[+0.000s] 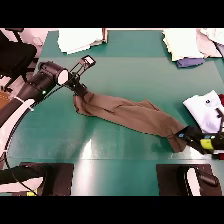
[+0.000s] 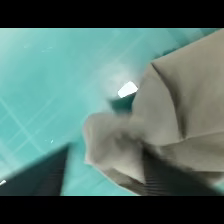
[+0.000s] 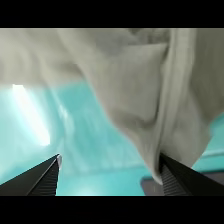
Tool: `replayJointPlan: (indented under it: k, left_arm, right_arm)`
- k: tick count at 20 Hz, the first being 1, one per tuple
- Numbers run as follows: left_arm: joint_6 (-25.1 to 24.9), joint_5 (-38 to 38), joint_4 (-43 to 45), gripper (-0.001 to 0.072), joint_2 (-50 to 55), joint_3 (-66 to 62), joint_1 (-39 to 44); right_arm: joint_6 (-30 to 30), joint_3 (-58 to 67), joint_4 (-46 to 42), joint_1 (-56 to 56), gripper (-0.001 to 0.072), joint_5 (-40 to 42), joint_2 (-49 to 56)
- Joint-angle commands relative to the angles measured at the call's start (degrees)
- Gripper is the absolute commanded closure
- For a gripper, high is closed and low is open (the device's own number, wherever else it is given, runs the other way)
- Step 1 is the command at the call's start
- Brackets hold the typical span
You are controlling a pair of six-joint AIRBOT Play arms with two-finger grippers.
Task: Fold the shirts.
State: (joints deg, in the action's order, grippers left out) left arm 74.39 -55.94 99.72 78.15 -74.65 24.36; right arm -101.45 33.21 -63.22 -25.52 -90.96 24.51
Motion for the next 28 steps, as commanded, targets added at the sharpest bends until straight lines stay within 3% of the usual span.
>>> replayJointPlan:
  k: [1,5,7,10,14,17,19,23,28]
  left_arm:
    - [2.9,-0.8,3.8,0.0166,-2.9,0.0,0.0]
    - [7.7,-5.3,5.8,0.0165,-8.2,0.0,-2.9]
    - [9.4,-9.0,-1.4,0.0165,-11.1,0.0,-8.2]
    - [7.1,-12.1,-17.1,0.0164,-13.1,0.2,-18.9]
    - [-2.5,-8.3,-36.4,0.0166,-11.0,2.5,-33.8]
    - [-20.6,-13.9,-59.5,0.0166,-2.8,3.3,-43.3]
    - [-25.5,-19.2,-69.2,0.0165,4.0,3.3,-46.2]
    - [-30.8,-19.1,-71.5,0.0153,15.3,3.3,-45.0]
    - [-39.2,-6.7,-71.6,0.0157,17.7,3.3,-39.6]
  right_arm:
    - [2.3,8.2,-2.0,-6.1,0.0019,2.3,2.1]
    - [4.9,18.9,-4.3,-7.1,0.0021,9.9,7.1]
    - [9.5,23.6,-4.3,-6.1,0.0029,9.9,11.2]
    - [13.8,29.6,-4.3,-0.6,0.0030,8.8,17.6]
    - [15.2,35.0,-3.8,6.1,0.0030,6.8,26.2]
    - [15.6,37.8,-3.8,9.3,0.0029,6.5,31.1]
    - [15.6,39.3,-3.8,10.2,0.0030,6.5,33.0]
    - [15.6,41.5,-3.9,9.1,0.0030,6.4,34.1]
    - [15.6,43.9,-3.9,5.3,0.0031,4.0,34.0]
